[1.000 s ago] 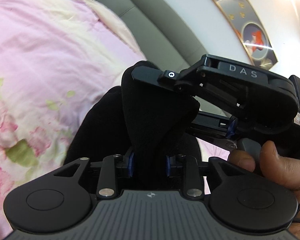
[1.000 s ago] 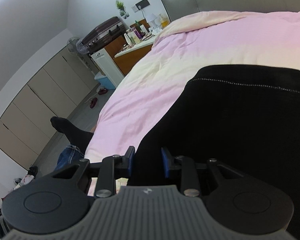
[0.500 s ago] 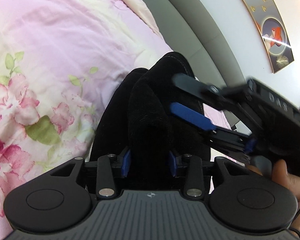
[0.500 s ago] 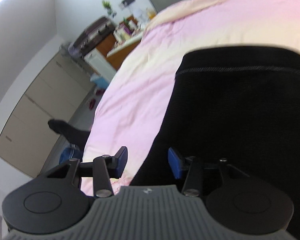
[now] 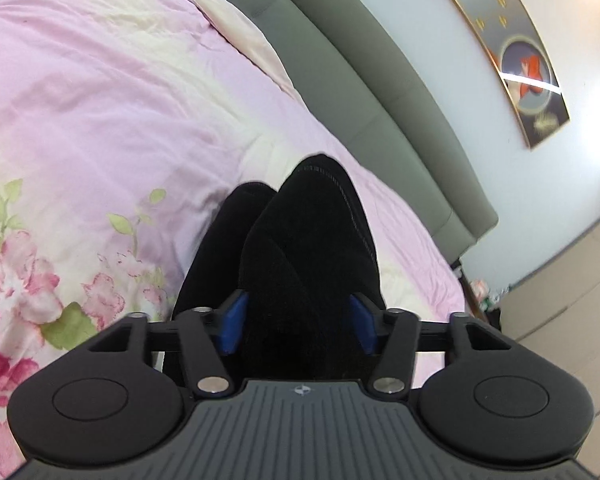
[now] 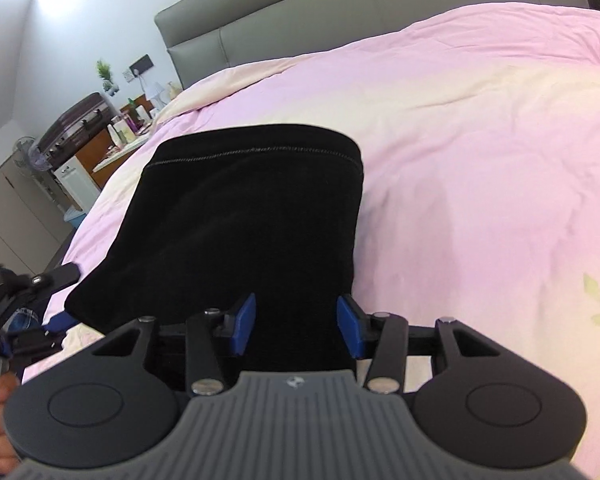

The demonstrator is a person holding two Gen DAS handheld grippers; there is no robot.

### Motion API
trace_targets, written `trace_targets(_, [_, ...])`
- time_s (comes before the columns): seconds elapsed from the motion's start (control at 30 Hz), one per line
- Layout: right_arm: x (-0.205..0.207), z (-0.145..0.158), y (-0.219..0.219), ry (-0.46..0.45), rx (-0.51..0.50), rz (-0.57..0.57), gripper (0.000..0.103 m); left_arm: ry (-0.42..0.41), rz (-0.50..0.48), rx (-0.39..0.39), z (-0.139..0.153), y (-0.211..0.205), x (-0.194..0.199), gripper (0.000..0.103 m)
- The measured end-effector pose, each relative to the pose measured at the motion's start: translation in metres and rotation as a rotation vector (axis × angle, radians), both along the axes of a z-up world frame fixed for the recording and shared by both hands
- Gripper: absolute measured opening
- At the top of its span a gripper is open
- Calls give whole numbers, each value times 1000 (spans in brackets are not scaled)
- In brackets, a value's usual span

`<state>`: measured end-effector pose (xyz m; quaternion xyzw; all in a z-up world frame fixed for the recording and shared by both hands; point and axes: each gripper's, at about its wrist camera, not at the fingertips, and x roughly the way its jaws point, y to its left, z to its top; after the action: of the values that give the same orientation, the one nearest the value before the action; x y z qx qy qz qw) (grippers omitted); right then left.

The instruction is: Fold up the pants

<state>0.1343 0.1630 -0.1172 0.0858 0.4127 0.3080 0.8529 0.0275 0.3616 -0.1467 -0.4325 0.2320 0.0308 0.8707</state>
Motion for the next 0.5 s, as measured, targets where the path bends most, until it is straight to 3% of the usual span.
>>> trace_targets(0.03, [-3,-5,1,-3,3,11,44,9,-7,4,-3,1,0,33])
trace_targets(0.07, [-3,-13,5,-3,-8,20,44,7,8,-12,-6,3,-5,30])
trace_targets(0.13, [-7,-25,14,9,-68,57,47,54,40,-56,-16,10,-13,29])
trace_targets(0.23, [-12,-24,27,-51,-173,147,47,198,55,-51,-39,10,-19,31])
trace_targets(0.37, [-4,3,22,-101,-129,146,45,177,59,-70,-39,14,-23,34])
trace_targets(0.5, [21,34,36,-178,-95,127,45,183,47,6,-29,4,-19,35])
